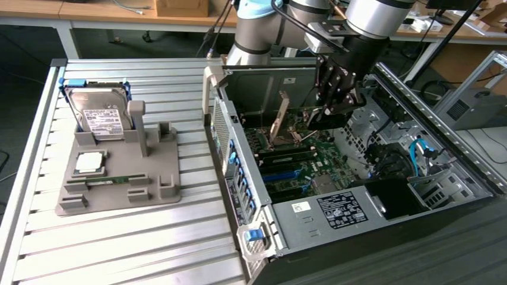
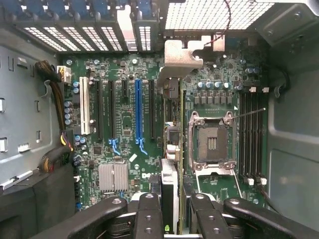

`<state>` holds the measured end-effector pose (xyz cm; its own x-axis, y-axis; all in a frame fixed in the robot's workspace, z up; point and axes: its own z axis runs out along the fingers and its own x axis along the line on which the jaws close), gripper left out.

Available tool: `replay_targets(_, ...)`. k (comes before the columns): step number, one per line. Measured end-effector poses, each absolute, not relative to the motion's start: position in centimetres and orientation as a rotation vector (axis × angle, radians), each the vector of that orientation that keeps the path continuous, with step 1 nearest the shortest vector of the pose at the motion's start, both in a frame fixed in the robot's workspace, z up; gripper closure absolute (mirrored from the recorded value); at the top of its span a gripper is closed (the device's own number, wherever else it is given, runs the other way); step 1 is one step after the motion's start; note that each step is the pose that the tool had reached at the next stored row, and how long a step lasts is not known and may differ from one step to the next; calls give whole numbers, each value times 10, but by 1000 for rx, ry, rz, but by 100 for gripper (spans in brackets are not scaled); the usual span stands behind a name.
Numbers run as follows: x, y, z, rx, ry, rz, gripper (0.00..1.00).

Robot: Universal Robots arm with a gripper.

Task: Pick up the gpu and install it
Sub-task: 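Insert the gpu into the slot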

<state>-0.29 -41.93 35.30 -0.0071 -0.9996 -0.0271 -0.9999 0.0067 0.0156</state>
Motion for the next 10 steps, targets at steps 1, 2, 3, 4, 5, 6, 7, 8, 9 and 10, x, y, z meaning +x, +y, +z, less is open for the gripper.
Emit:
replay_targets(1,-3,-419,353,-2211,2220,47,73)
replay_targets(2,-3,-419,353,-2215,2216,47,73)
replay_targets(3,-3,-419,353,-2218,2213,47,73)
replay_targets(4,-3,-419,353,-2222,2209,47,73)
replay_targets(5,-3,-419,353,-2226,2206,47,73)
replay_targets(6,-3,-419,353,-2229,2203,47,73)
replay_targets(7,-3,-419,353,-2232,2199,47,73)
replay_targets(8,-3,-419,353,-2235,2196,47,73)
replay_targets(9,-3,-419,353,-2238,2193,47,73)
replay_targets(10,-3,-419,353,-2241,2190,47,73)
